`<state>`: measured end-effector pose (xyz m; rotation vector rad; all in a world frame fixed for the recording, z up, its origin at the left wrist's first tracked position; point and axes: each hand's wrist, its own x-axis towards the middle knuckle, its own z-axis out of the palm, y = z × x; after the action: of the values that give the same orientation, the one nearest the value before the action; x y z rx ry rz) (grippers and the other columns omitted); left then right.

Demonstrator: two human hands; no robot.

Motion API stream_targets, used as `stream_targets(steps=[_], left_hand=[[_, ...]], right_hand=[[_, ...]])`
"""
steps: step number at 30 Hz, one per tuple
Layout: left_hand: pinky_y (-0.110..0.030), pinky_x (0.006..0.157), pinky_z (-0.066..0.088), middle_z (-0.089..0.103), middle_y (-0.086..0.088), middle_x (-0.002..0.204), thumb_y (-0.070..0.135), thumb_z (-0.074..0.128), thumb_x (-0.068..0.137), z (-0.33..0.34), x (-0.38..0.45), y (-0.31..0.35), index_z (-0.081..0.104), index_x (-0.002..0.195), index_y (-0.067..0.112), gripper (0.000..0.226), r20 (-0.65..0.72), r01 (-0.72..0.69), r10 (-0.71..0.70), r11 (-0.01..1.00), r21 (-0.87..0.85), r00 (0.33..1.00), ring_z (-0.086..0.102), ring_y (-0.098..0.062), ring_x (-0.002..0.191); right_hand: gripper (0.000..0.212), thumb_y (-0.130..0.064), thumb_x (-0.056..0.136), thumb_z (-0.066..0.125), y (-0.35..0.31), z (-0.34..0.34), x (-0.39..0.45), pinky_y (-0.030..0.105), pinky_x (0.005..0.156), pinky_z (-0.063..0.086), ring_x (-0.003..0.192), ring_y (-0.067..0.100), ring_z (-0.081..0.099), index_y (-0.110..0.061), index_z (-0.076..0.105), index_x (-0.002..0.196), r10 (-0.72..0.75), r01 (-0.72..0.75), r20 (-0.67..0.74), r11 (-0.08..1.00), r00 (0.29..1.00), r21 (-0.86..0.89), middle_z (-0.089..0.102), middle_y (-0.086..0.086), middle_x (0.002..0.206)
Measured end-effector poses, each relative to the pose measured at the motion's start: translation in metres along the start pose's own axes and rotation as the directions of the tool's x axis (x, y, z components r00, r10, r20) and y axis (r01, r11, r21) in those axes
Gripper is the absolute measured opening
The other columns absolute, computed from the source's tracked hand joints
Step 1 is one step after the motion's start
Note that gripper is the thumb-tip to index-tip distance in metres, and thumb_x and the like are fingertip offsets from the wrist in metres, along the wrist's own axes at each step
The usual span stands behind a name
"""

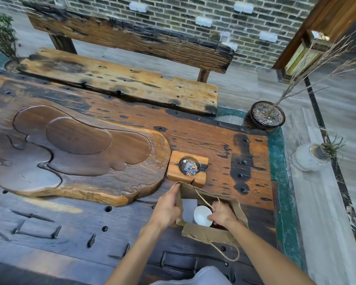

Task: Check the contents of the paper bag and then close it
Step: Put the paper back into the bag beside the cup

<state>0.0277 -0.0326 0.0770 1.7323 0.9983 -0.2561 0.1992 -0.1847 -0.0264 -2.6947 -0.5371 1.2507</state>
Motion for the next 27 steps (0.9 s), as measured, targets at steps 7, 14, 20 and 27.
stream_targets(steps=[7, 14, 20, 27], left_hand=[[-0.043, 0.105, 0.043, 0.053, -0.016, 0.143, -0.010, 0.045, 0.073, 0.001, 0.001, 0.001, 0.028, 0.152, 0.022, 0.088, -0.004, -0.020, 0.020, 0.999, 0.032, 1.000, 0.051, -0.037, 0.128], [-0.044, 0.103, 0.044, 0.055, -0.022, 0.139, -0.009, 0.048, 0.073, 0.000, 0.002, 0.001, 0.029, 0.152, 0.022, 0.086, -0.004, -0.018, 0.018, 0.999, 0.033, 1.000, 0.051, -0.039, 0.127], [-0.045, 0.103, 0.044, 0.055, -0.024, 0.137, -0.010, 0.049, 0.073, -0.001, 0.004, 0.000, 0.028, 0.152, 0.022, 0.087, 0.004, -0.015, 0.015, 1.000, 0.026, 1.000, 0.049, -0.041, 0.127], [-0.049, 0.104, 0.043, 0.053, -0.026, 0.138, -0.011, 0.047, 0.073, -0.001, 0.007, -0.002, 0.028, 0.152, 0.024, 0.089, -0.003, -0.010, 0.010, 1.000, 0.010, 1.000, 0.048, -0.043, 0.127]], right_hand=[[0.022, -0.009, 0.090, 0.058, 0.004, 0.003, 0.007, 0.021, 0.046, 0.046, 0.052, 0.013, 0.055, -0.010, 0.057, 0.112, 0.062, -0.074, 0.061, 0.972, 0.996, 0.222, 0.061, 0.005, 0.074], [0.017, 0.002, 0.093, 0.056, 0.000, 0.000, 0.007, 0.037, 0.051, 0.059, 0.098, 0.036, 0.059, -0.002, 0.043, 0.104, 0.212, -0.237, 0.107, 0.856, 0.971, 0.460, 0.047, 0.017, 0.112], [0.012, 0.002, 0.096, 0.048, -0.003, 0.006, 0.022, 0.055, 0.083, 0.058, 0.112, 0.044, 0.060, -0.002, 0.045, 0.106, 0.270, -0.283, 0.094, 0.852, 0.958, 0.440, 0.050, 0.018, 0.112], [0.021, 0.002, 0.096, 0.050, -0.002, 0.020, 0.040, 0.056, 0.086, 0.057, 0.099, 0.038, 0.063, 0.002, 0.053, 0.117, 0.294, -0.330, 0.152, 0.795, 0.944, 0.509, 0.056, 0.020, 0.108]])
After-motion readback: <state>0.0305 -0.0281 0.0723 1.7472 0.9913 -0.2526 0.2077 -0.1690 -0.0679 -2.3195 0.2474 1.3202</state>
